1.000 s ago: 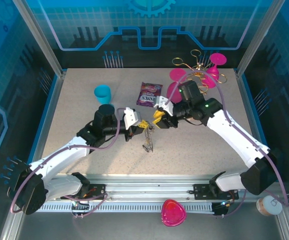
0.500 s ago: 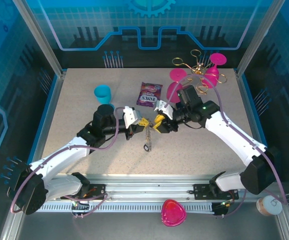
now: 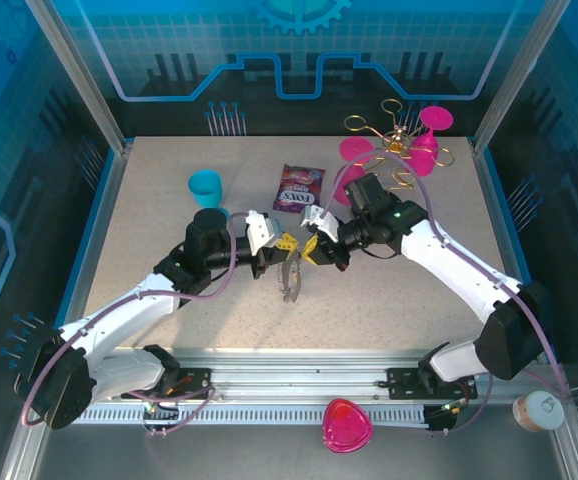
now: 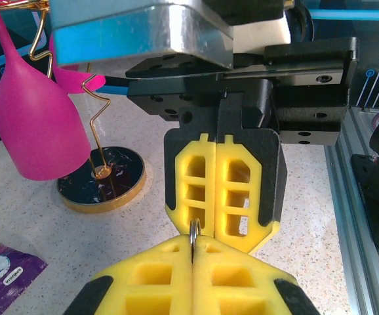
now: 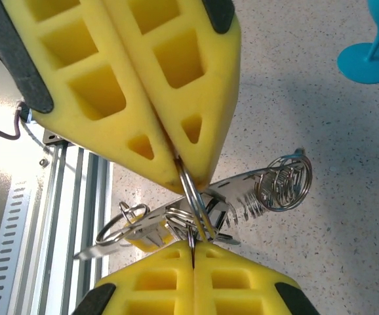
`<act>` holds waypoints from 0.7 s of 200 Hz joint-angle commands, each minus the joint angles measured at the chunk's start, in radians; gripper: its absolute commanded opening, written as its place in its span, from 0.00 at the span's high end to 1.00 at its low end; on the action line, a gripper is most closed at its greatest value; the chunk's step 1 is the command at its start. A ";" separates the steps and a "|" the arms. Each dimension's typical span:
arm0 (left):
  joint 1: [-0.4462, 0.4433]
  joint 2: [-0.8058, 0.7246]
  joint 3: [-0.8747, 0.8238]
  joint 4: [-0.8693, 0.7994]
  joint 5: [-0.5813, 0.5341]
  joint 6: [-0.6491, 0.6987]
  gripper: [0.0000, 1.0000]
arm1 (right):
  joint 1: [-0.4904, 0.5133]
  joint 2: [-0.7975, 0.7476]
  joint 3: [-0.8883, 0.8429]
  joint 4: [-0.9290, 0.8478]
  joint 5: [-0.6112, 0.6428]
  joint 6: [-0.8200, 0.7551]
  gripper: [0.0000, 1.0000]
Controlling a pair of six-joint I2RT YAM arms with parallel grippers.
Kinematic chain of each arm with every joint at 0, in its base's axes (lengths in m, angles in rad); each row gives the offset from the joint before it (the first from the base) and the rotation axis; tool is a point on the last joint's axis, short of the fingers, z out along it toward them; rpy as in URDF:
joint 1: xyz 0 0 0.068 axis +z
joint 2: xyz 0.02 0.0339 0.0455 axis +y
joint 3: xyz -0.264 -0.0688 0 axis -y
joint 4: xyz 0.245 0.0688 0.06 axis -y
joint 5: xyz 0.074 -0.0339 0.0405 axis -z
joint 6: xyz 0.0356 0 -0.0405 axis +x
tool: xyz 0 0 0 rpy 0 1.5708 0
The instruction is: Put the keys on the keyring
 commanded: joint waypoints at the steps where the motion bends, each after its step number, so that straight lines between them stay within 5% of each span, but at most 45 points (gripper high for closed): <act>1: -0.004 0.000 -0.001 0.063 0.008 0.001 1.00 | -0.008 -0.008 0.021 0.010 -0.020 0.001 0.95; 38: -0.005 0.004 -0.006 0.064 0.011 0.001 1.00 | -0.070 -0.056 -0.017 0.082 -0.077 0.049 0.73; 140: -0.005 0.010 -0.005 0.080 0.020 -0.004 1.00 | -0.049 -0.028 -0.022 0.165 -0.165 0.084 0.75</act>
